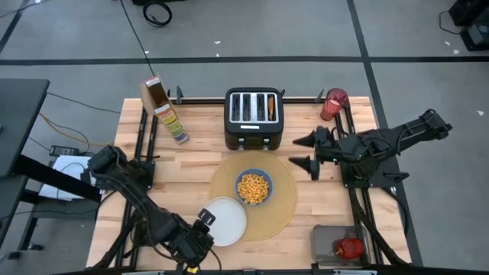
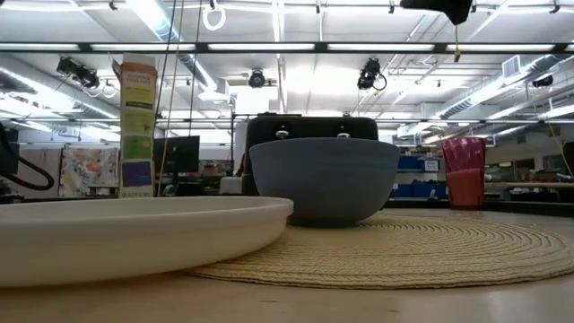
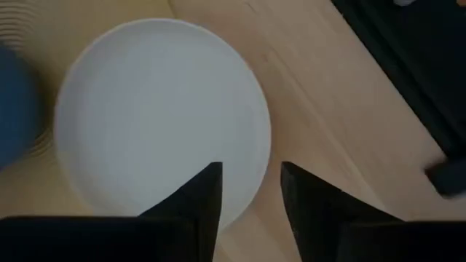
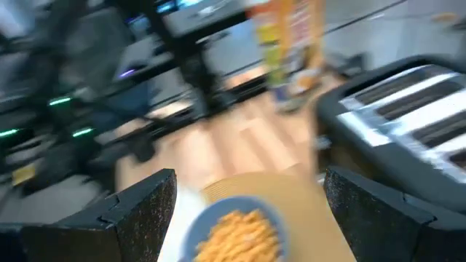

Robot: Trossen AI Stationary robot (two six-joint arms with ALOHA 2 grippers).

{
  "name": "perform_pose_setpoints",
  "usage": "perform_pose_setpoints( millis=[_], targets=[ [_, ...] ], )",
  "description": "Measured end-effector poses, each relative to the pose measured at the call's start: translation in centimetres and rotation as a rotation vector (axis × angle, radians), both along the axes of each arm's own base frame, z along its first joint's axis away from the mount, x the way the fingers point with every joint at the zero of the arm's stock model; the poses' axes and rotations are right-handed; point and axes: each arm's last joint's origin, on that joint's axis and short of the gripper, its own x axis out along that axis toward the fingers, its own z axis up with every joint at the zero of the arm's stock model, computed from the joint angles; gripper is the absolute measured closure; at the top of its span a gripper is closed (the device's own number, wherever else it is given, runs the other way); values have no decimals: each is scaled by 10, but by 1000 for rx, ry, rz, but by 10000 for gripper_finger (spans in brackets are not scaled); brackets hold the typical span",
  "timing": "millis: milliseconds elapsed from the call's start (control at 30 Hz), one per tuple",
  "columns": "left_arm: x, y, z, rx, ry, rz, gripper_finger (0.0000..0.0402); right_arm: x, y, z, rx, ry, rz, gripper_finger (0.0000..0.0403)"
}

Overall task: Arrange a breakfast setting
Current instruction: Put the toast bread on the white plate

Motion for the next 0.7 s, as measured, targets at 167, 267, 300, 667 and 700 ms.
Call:
perform_pose_setpoints(
  millis=[167,267,300,667,700],
  targets=[
    [-7,12,42,28,-18,127,251,18,-19,7,-30,90,-160,58],
    [-13,30,64,26,-79,326,251,39,-36,12,-29,185,-251,66],
    [-15,36,72,14,-119,407,251,47,-43,12,-11,208,-298,70],
    [-27,89,138,-422,-562,1092,251,114,-146,-16,155,322,-689,156],
    [-26,89,142,-453,-612,1107,251,118,-153,-22,158,333,-706,166]
  ],
)
